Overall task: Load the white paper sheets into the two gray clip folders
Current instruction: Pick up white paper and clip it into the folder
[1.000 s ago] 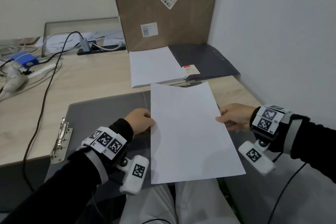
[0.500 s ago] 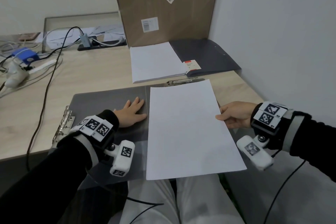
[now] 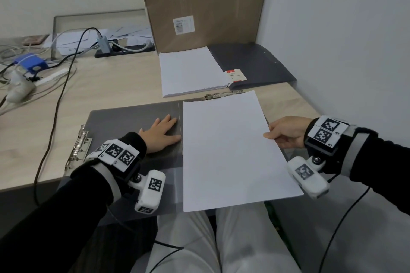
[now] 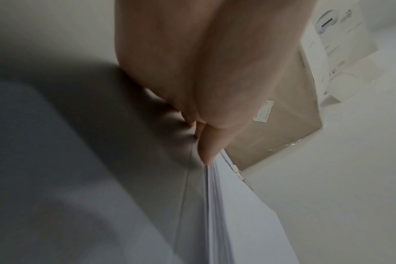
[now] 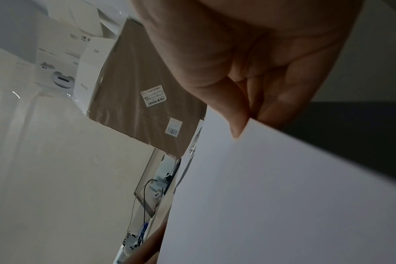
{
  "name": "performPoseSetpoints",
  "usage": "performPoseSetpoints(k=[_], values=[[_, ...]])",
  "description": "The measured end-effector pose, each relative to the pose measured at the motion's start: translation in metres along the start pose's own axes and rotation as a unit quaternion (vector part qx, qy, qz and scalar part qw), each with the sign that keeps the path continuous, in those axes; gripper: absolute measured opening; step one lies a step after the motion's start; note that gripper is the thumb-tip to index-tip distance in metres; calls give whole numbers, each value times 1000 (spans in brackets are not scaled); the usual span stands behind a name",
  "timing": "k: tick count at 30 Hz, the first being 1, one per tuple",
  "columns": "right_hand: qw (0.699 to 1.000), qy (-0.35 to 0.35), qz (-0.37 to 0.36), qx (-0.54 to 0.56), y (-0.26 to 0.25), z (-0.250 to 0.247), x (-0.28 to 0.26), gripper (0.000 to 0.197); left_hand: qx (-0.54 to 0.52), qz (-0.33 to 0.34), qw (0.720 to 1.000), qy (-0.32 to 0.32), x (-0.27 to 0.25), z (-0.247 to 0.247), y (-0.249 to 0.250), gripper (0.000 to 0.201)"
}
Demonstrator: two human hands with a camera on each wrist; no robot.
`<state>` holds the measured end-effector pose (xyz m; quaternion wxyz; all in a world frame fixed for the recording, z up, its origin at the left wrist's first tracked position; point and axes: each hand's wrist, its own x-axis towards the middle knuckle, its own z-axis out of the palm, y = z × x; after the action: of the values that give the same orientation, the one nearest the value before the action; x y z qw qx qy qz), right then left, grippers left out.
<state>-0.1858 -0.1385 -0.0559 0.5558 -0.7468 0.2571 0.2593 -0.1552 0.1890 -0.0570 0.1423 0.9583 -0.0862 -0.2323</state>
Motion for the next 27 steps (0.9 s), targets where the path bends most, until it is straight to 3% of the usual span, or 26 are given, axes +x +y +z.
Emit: performPoseSetpoints(k=[3,7,17,24,27], values=[[1000,10,-5,2,-1,0,1,19,-18,-2,1000,4,1,-3,3,66],[1000,26,-11,-4,-5,0,0,22,15,11,1000,-12,0,0,4,82],[992,74,-38,-94,-18,3,5,31,26,24,999,-1,2,5,-2,96],[955,107,-86,-264,-25,10,2,4,28,24,999,7,3,6,-3,93],[949,124,-98,-274,-25,13,2,7,27,24,999,8,2,6,-3,93]])
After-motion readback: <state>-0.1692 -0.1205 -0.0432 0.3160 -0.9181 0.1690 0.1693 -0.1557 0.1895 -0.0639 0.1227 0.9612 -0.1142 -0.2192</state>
